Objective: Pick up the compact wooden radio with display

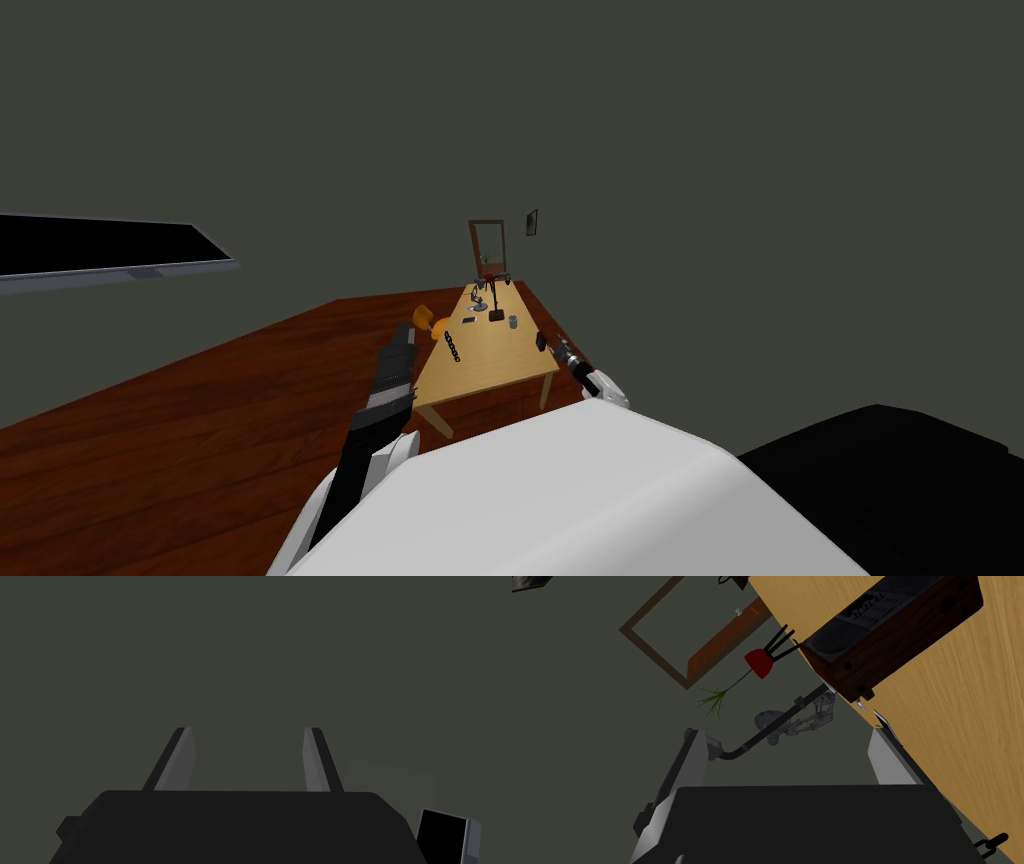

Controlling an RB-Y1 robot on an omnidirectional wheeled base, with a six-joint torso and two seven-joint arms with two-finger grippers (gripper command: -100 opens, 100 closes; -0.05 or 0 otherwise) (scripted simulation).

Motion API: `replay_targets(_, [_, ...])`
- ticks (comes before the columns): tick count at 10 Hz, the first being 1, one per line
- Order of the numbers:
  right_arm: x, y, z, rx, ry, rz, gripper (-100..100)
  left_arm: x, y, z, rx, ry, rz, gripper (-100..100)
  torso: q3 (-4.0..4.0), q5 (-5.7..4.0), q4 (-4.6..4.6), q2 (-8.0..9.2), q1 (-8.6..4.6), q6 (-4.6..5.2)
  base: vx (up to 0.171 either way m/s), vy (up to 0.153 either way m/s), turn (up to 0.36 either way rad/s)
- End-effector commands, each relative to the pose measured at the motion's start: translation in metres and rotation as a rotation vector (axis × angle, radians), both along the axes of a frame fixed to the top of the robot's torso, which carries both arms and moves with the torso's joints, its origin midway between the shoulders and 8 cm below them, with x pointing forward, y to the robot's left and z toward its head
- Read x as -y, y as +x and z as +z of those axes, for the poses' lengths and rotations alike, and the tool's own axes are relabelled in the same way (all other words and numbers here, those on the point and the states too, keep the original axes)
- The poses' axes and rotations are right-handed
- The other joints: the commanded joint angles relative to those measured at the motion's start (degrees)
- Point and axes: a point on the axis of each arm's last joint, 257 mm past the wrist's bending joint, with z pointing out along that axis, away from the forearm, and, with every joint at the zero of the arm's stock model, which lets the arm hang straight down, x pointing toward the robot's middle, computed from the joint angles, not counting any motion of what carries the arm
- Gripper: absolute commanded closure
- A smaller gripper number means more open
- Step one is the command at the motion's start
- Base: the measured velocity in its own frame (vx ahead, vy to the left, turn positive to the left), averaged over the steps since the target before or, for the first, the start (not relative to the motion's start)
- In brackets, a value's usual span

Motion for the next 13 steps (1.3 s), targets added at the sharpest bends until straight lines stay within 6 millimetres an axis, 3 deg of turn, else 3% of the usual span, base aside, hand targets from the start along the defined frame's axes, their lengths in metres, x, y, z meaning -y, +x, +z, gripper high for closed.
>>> replay_targets(1, [-0.004,-0.004,-0.011,-0.017,-0.026,-0.008,-100,0.000,0.000,0.000,0.000,0.000,0.000,0,0.00,0.00,0.00,0.00,0.00,0.00,0.033,0.022,-0.014])
replay_targets(4, [-0.015,-0.007,-0.028,-0.042,-0.038,-0.021,-100,0.000,0.000,0.000,0.000,0.000,0.000,0,0.01,-0.01,0.00,0.01,-0.04,0.00,0.036,0.025,-0.013])
replay_targets(10, [-0.075,-0.011,-0.052,-0.073,0.034,-0.038,-100,0.000,0.000,0.000,0.000,0.000,0.000,0,0.00,0.00,0.00,-0.01,-0.03,0.00,0.043,0.022,-0.008])
replay_targets(11, [-0.070,-0.011,-0.051,-0.072,0.027,-0.038,-100,0.000,0.000,0.000,0.000,0.000,0.000,0,0.00,-0.01,0.00,0.00,-0.08,0.00,0.016,0.004,0.002])
replay_targets(12, [-0.071,-0.011,-0.051,-0.072,0.027,-0.038,0,0.000,0.000,0.000,0.000,0.000,0.000,0,0.03,-0.01,0.01,0.06,-0.12,0.01,0.000,0.000,0.000])
replay_targets(13, [-0.068,-0.024,-0.053,-0.070,0.027,-0.031,-100,0.000,0.000,0.000,0.000,0.000,0.000,0,0.07,-0.02,0.03,0.11,-0.14,0.01,0.068,0.020,-0.076])
